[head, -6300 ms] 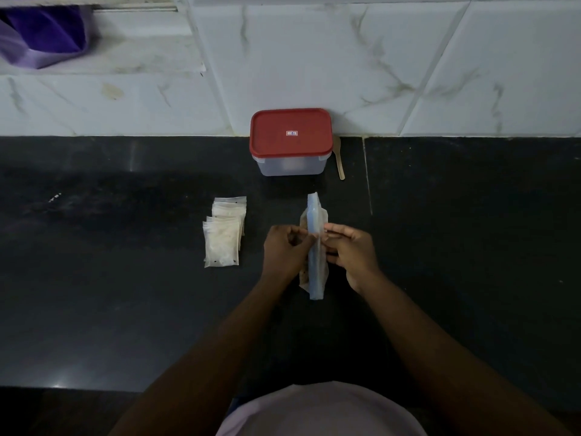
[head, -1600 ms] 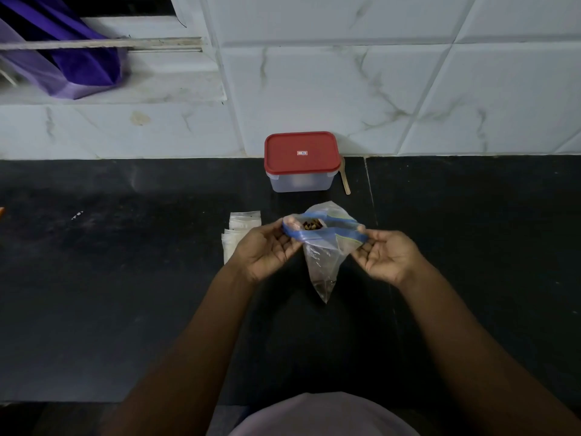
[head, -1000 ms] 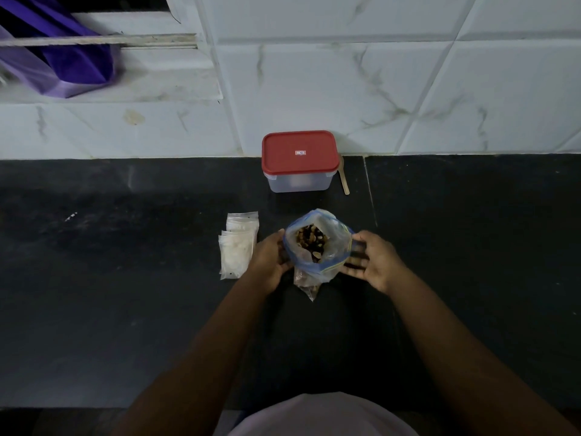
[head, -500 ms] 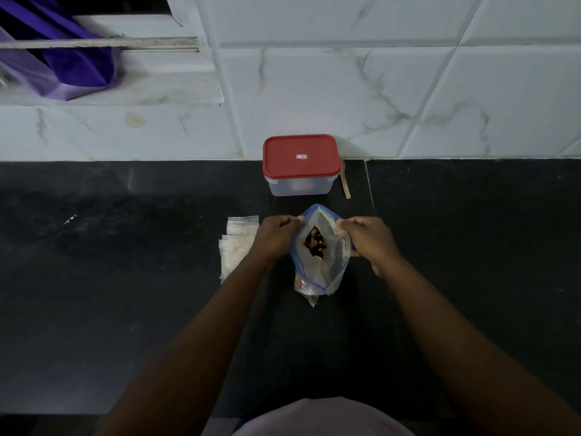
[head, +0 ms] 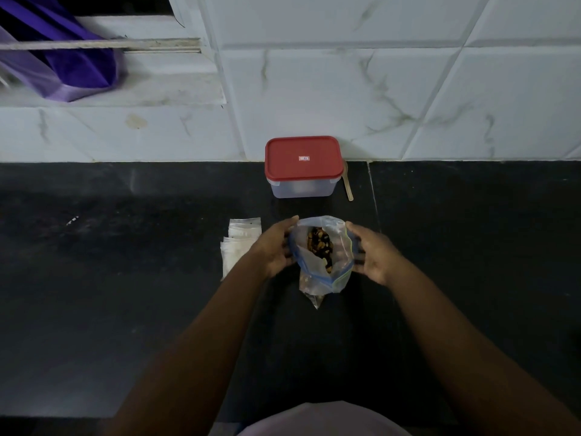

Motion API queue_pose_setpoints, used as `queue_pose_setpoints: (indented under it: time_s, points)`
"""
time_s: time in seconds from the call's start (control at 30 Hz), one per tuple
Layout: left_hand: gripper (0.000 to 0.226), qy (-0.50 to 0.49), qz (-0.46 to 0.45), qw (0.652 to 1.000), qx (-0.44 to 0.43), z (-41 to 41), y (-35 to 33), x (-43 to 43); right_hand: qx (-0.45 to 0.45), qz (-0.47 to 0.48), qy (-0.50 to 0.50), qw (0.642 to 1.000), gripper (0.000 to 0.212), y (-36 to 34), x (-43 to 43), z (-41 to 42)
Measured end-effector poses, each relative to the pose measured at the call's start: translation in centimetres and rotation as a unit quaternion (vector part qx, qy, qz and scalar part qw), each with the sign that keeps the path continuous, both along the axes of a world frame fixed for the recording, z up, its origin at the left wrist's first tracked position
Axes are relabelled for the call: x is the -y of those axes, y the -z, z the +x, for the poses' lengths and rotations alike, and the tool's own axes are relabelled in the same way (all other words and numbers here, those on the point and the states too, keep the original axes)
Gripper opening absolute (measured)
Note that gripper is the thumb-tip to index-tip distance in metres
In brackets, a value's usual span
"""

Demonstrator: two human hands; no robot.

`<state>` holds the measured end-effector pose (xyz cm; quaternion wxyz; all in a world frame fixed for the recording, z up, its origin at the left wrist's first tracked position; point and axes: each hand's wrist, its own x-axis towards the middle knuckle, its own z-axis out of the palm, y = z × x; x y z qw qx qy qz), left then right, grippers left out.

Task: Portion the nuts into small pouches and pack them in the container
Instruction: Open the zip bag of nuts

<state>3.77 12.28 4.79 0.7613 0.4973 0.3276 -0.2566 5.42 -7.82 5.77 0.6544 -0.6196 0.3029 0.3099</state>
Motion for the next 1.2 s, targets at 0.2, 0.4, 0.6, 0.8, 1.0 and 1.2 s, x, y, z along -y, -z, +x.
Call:
queue_pose_setpoints:
  time_s: [0.2, 0.4, 0.6, 0.8, 1.0, 1.2]
  points:
    - [0.047, 0.087, 0.120, 0.988, 0.033, -2.1, 0.8, -0.6, 0.046, -0.112, -0.109, 0.987, 0.059, -0.1, 1.4, -1.9]
    - [0.032, 0.068, 0.010, 0.998, -0.014, -4.0, 1.3, -0.3, 0.033, 0.007, -0.058, 0.998, 0.028, 0.3, 1.4, -3.4]
    - [0.034, -0.112, -0.214, 0.970, -0.024, -4.5, 1.5, -0.9, -0.062, 0.202, 0.122, 0.970, 0.019, 1.1, 2.3, -3.2]
    - [0.030, -0.206, -0.267, 0.941, -0.016, -4.8, 1.8, 0.5, -0.109, 0.283, 0.240, 0.922, 0.023, 1.8, 2.5, -3.5]
    - [0.028, -0.297, -0.258, 0.919, -0.019, -4.3, 2.7, 2.8, -0.136, 0.292, 0.298, 0.899, 0.029, 2.2, 1.1, -2.8]
    - [0.027, -0.318, -0.242, 0.916, -0.039, -3.9, 4.5, 3.8, -0.132, 0.345, 0.295, 0.881, 0.023, 3.6, -0.2, -2.7]
